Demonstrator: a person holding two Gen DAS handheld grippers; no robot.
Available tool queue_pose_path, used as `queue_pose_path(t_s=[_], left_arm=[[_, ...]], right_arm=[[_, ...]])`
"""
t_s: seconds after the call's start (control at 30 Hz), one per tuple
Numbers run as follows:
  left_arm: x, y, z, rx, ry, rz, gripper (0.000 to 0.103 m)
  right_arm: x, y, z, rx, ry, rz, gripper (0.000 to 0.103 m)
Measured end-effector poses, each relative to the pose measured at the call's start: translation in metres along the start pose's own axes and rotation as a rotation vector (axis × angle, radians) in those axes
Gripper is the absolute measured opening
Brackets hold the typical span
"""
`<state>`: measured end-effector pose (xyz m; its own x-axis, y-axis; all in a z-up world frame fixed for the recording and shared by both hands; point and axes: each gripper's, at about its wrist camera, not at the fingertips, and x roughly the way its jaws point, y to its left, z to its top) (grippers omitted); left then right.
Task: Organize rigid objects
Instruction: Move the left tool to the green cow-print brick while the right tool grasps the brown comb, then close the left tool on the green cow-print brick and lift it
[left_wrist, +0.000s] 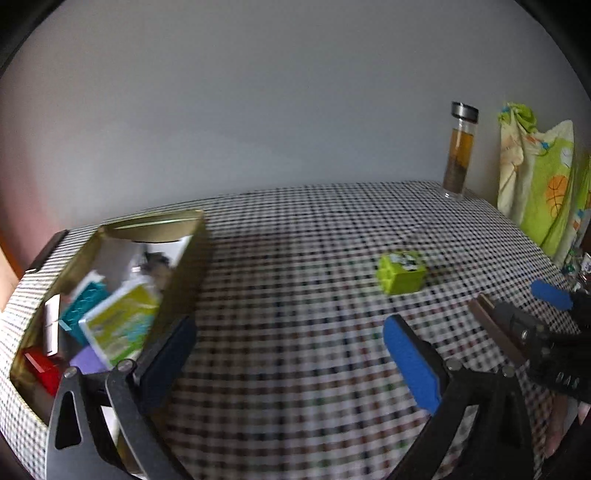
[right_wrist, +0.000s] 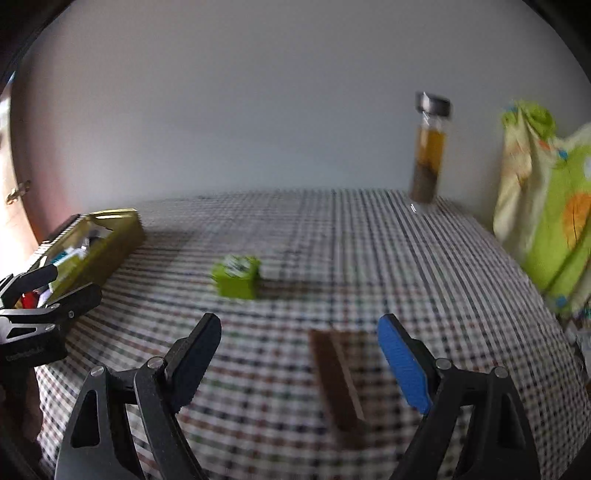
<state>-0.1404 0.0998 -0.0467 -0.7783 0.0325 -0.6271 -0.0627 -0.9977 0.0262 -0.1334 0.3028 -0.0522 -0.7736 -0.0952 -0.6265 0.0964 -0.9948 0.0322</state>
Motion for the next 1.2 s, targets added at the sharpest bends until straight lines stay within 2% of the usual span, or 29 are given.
queue_pose_path(t_s=[0.1,0.17,0.27,0.33,0.47,0.53,0.57,0.6,0.67,1.03,1.2], left_arm=[[0.011,-0.010,0.004,0.002,0.030,-0.005,0.102],[0.016,-0.014,0.007,-0.002,0.055,-0.014,0.102],[0.018,-0.020,0.006,0.012,0.059,-0.012,0.102],[0.021,-0.022,0.007,0.023,0.066,-0.011,0.102],[0.025,-0.027,0.007,0.034,0.082,-0.022,0.102],[0.026,-0.030,0.009,0.041,0.083,-0.022,0.102],[0.027,-0.032,0.009,0.045,0.084,-0.022,0.102],[0.028,-0.034,0.011,0.048,0.088,-0.023,0.102],[0.032,-0.039,0.013,0.058,0.094,-0.027,0.102],[0.073,-0.068,0.031,0.065,0.172,-0.091,0.102],[0.085,-0.074,0.036,0.052,0.175,-0.105,0.102]], right_arm=[[0.007,-0.010,-0.004,0.013,0.053,0.006,0.088],[0.014,-0.014,-0.008,-0.003,0.089,-0.020,0.088],[0.024,-0.012,-0.013,-0.024,0.138,-0.033,0.088],[0.028,-0.013,-0.014,-0.016,0.160,-0.020,0.084],[0.037,-0.016,-0.015,-0.006,0.205,-0.016,0.060],[0.036,-0.016,-0.013,-0.011,0.204,-0.028,0.056],[0.035,-0.016,-0.013,-0.013,0.201,-0.028,0.048],[0.034,-0.016,-0.012,-0.011,0.196,-0.027,0.035],[0.035,-0.017,-0.011,-0.004,0.193,-0.035,0.028],[0.057,-0.032,0.017,0.079,0.159,-0.074,0.028],[0.064,-0.041,0.018,0.120,0.147,-0.092,0.028]])
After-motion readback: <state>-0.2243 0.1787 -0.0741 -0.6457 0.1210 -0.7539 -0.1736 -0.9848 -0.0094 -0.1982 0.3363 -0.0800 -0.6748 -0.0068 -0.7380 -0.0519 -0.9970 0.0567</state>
